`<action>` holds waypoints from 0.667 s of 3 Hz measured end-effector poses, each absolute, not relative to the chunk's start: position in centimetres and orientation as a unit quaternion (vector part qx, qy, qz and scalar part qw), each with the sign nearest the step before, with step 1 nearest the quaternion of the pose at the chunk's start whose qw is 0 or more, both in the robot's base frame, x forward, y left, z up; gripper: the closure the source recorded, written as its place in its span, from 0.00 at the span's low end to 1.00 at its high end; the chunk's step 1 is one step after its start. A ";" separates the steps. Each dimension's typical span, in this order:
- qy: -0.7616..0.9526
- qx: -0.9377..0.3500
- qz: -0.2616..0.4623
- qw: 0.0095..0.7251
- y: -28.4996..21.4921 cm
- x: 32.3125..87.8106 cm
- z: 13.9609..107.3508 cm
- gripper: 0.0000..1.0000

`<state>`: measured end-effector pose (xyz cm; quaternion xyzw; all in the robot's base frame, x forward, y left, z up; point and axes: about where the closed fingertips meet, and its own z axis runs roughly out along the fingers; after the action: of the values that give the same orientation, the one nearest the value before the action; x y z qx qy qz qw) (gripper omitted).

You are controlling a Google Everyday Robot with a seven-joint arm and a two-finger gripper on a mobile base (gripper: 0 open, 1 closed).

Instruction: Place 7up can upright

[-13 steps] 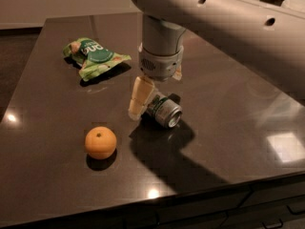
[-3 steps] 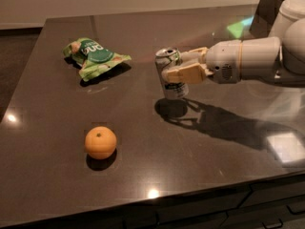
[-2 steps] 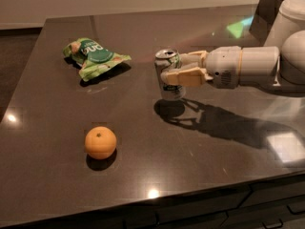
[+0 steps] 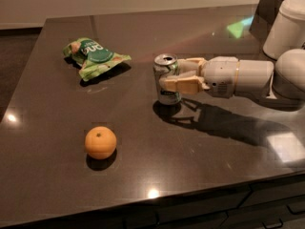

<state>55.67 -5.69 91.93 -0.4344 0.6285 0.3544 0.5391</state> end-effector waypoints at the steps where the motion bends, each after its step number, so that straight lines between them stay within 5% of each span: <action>1: 0.615 -0.434 0.362 0.550 -5.6 55.6 91.5 0.57; 2: 0.603 -0.430 0.375 0.558 -5.6 55.6 91.2 0.34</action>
Offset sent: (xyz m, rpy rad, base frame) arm 0.0006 -0.0050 -0.0120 0.1170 -0.0384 0.0341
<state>55.62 -5.57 91.24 -0.4300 0.6026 0.3752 0.5578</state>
